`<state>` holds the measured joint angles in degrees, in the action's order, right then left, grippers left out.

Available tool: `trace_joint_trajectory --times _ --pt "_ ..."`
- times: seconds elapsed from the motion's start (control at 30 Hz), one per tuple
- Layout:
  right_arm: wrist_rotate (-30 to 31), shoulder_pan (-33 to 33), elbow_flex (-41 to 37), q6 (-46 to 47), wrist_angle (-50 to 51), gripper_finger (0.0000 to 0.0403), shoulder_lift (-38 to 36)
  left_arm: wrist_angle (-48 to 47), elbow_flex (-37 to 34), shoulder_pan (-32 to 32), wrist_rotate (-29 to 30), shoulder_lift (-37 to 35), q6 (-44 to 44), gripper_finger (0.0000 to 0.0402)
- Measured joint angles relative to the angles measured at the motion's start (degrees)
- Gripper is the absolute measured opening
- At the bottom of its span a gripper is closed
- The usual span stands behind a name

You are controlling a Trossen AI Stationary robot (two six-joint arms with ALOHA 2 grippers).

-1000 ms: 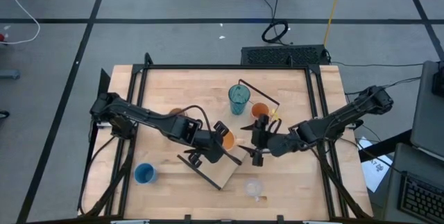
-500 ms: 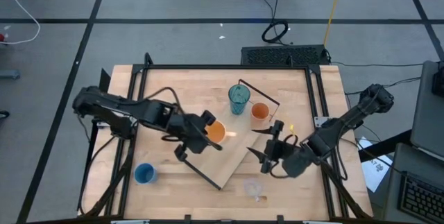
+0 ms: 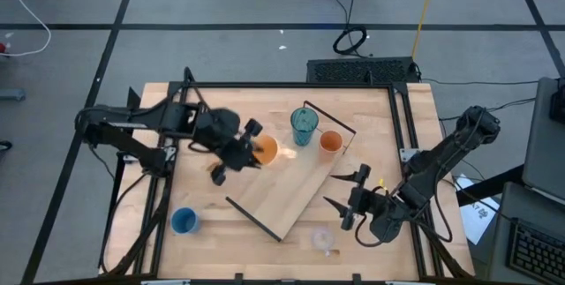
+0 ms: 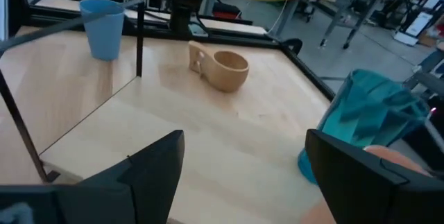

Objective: Stack small to large cups/mugs on shelf
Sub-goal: Put the light orange mug on the shelf

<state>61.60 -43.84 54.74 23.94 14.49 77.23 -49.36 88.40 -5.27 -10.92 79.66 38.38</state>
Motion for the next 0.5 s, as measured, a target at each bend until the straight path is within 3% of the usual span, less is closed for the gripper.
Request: trace_joint_trajectory --times 0.2,0.4,0.5 --pt "0.1 -0.58 -1.46 2.55 -0.5 0.0293 0.01 -0.19 -0.02 6.4 -2.75 2.56 -5.58 0.0009" --pt "0.13 -1.55 -1.46 2.1 -0.98 0.0293 0.02 -0.48 0.0 7.38 -9.82 6.27 -0.39 0.0006" --pt "0.12 -2.26 -1.46 2.2 -0.97 0.0293 0.02 -1.63 -0.02 7.43 -10.27 8.55 1.85 0.0012"
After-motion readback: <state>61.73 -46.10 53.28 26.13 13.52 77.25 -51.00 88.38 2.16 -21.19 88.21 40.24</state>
